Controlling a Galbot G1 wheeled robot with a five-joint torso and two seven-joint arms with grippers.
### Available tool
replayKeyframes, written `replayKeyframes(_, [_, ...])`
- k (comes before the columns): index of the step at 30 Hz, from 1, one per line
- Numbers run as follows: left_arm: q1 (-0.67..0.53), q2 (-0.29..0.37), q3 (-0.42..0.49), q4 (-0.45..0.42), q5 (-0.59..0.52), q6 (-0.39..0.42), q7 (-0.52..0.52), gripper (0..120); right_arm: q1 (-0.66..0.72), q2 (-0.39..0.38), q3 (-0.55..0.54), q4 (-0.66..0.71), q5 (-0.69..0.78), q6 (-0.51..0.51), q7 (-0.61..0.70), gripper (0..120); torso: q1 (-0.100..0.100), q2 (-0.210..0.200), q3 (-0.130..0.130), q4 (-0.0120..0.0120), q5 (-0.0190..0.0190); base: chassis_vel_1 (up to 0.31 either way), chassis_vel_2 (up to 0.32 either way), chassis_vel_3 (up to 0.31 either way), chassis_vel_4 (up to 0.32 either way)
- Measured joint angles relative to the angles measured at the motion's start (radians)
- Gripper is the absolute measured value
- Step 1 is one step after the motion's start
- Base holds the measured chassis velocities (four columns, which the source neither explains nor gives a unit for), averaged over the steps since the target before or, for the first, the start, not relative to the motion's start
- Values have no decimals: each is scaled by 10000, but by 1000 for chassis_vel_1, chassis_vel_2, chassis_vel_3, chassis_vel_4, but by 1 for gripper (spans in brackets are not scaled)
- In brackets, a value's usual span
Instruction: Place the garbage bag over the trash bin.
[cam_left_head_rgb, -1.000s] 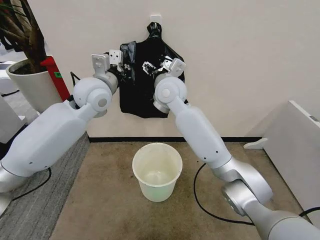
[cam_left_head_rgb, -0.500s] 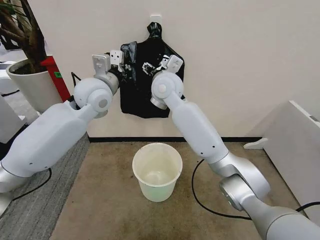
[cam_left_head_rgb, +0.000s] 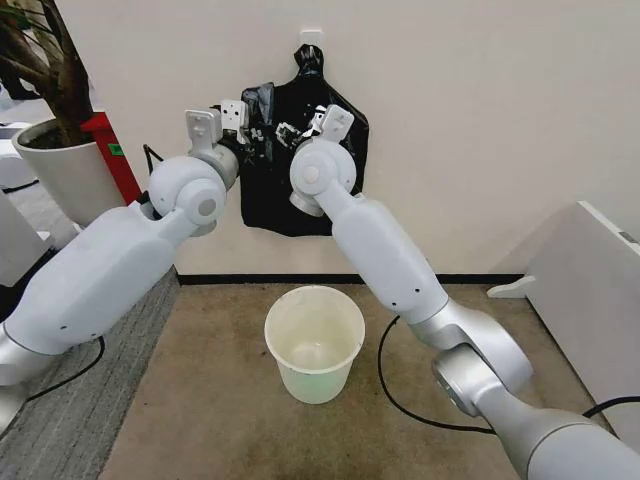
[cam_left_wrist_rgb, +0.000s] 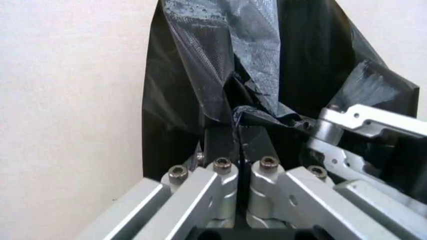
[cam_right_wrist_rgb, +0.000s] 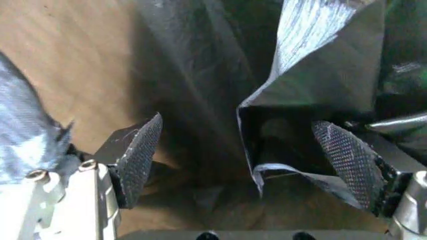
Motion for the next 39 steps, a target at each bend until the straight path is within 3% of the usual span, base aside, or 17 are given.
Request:
replayKeyframes(12, [83,-42,-48,-52,25,-20,3,0,23,3,83,-478,-397,-38,-124,79,1,0,0,0,0,0,0,0,0])
replayKeyframes(15, [109,-11,-52,-91,27,-27,-3,0,45,12,83,-569,-521,-40,-123,63,1,0,0,0,0,0,0,0,0])
replayKeyframes(26, [144,134,-84,-138,17,-172,33,0,-23,-28,219,-618,-586,-10,-128,27,1,0,0,0,0,0,0,0,0])
replayKeyframes(30, [216,162,-216,-89,1,-198,50,0,-160,-202,283,-416,-582,17,-130,8,1,0,0,-1,0,0,0,0,0])
replayKeyframes(33, [299,180,-363,-69,-3,-214,50,0,-236,-328,269,-197,-575,22,-129,0,1,0,0,0,-1,0,0,0,0])
replayKeyframes(39, [515,290,-715,-77,-100,-273,29,0,-454,-626,275,425,-570,43,-160,0,1,0,0,1,0,0,0,0,0])
